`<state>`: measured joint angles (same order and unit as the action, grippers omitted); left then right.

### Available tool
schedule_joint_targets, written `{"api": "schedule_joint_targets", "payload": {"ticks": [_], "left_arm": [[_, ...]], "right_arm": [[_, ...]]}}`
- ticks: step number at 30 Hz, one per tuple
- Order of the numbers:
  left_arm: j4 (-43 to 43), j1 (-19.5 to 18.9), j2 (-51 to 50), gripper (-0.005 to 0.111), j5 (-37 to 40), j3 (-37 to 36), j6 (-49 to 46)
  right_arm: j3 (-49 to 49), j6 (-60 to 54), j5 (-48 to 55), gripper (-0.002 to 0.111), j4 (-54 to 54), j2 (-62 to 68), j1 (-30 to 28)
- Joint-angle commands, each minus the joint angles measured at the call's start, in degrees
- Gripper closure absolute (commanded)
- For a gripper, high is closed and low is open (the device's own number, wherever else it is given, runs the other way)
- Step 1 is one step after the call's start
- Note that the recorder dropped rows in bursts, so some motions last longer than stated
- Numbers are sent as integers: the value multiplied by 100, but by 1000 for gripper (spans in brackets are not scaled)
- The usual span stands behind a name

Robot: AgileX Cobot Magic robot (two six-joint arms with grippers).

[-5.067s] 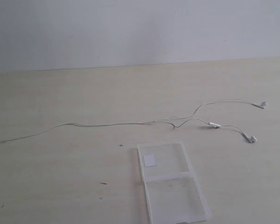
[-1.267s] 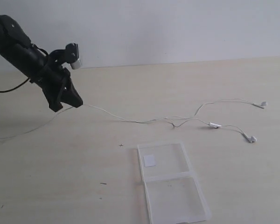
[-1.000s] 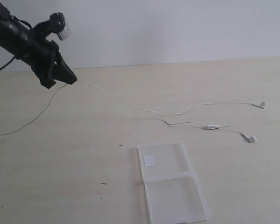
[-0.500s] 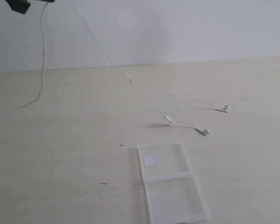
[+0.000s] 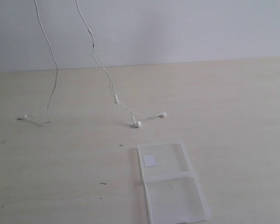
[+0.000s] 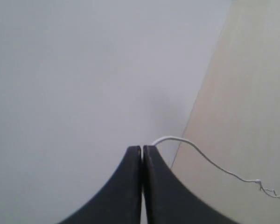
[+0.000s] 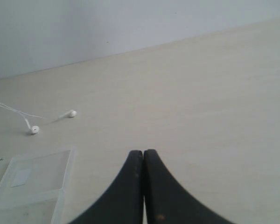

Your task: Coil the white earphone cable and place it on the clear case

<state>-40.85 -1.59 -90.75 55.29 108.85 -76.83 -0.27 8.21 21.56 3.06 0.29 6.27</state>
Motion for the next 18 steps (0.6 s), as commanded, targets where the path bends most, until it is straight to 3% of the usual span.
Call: {"api": "schedule_joint_targets", "payload": {"ticks": [1, 18], "left_arm": [[-25, -13, 179, 107, -55, 222, 104], [66, -13, 664, 107, 179, 667, -248]], "right_arm": [[27, -14, -47, 108, -41, -14, -31], [27, -14, -47, 108, -29, -14, -31]]}}
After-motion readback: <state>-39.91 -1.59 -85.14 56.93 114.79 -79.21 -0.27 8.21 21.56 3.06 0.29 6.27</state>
